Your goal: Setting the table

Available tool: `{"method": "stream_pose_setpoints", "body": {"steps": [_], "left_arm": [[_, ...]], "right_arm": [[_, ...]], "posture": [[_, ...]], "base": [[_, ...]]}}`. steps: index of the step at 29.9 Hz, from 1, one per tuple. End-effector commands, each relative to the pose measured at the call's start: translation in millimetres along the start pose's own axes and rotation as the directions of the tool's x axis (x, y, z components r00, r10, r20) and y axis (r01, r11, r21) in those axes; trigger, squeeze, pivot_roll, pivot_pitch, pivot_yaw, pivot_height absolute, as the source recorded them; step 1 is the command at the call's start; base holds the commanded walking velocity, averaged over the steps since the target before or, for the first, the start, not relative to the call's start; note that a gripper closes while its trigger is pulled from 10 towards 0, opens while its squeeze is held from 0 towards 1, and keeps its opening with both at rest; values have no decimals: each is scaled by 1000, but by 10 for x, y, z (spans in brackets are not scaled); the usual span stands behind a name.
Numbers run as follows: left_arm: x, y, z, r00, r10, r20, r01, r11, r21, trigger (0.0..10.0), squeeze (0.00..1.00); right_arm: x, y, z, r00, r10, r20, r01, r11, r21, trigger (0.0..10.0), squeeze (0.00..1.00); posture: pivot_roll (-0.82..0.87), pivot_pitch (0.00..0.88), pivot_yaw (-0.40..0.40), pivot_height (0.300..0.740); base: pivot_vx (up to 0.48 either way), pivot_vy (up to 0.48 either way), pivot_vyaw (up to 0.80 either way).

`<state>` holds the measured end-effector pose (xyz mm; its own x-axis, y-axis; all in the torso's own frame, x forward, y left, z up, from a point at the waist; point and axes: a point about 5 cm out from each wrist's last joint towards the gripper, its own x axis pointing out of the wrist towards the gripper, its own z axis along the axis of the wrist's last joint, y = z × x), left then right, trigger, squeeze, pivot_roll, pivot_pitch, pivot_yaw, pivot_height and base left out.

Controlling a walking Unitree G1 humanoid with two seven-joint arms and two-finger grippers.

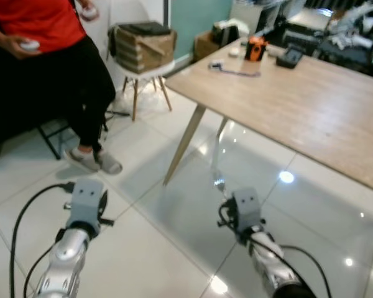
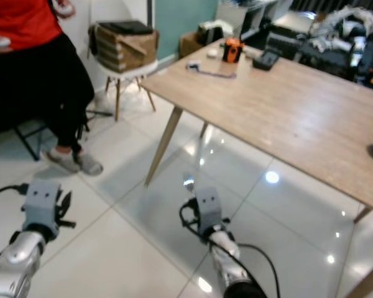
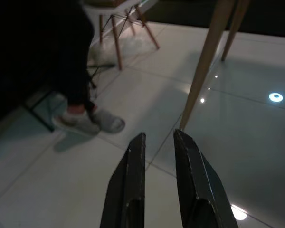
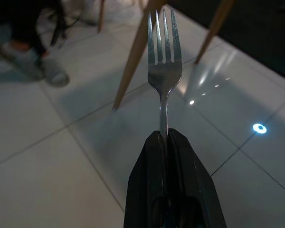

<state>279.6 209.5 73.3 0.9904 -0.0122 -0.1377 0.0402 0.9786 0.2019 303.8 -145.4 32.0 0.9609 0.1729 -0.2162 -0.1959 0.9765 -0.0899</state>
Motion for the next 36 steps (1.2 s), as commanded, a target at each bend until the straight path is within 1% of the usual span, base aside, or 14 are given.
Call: {"method": "stream_pose_setpoints", "body": {"steps": [1,2,5,8,16,22,27,30,33,36], "left_arm": [[-34,30,-74,999,-4,-36,5,1000,21,10000,0],[-29,30,-67,999,-7,-34,8,1000,24,10000,0],[13,50,-14,1000,-11,-21,11,1000,29,10000,0],[36,52,22,1000,-10,-11,10,1000,26,10000,0],[58,-6,89,999,-34,13,33,999,25,10000,0],[75,10,130,999,-34,24,33,999,24,10000,0],[72,-4,180,999,-28,41,28,1000,11,10000,0],[73,-13,250,998,-25,62,25,1000,-6,10000,0],[76,-10,279,997,-24,68,24,1000,-10,10000,0],[94,23,453,993,-14,117,18,999,-33,10000,0]], "right_arm": [[-25,57,-58,1000,6,-14,-6,1000,18,10000,0],[-21,61,-49,1000,4,-10,-4,1000,20,10000,0],[22,69,69,999,-1,40,0,1000,29,10000,0],[52,45,167,997,-3,77,0,1000,27,10000,0],[99,-16,285,993,-23,117,20,999,29,10000,0],[120,4,351,990,-20,138,16,999,29,10000,0],[131,-35,419,987,-29,161,25,999,30,10000,0],[140,-89,486,981,-58,185,50,998,44,10000,0],[144,-104,516,978,-68,195,58,997,54,10000,0],[166,-154,686,963,-98,250,80,993,82,10000,0]], "posture": [[75,0,101,740],[74,0,103,740],[67,0,105,740],[65,0,104,740],[71,0,108,740],[73,0,101,740],[74,0,94,740],[74,0,93,740],[75,0,93,740],[76,0,93,740]], "base": [[0,0,-800],[0,0,-800],[0,0,-800],[0,0,-800],[0,0,-800],[0,0,-800],[0,0,-800],[0,0,-800],[0,0,-800],[0,0,-800]]}}
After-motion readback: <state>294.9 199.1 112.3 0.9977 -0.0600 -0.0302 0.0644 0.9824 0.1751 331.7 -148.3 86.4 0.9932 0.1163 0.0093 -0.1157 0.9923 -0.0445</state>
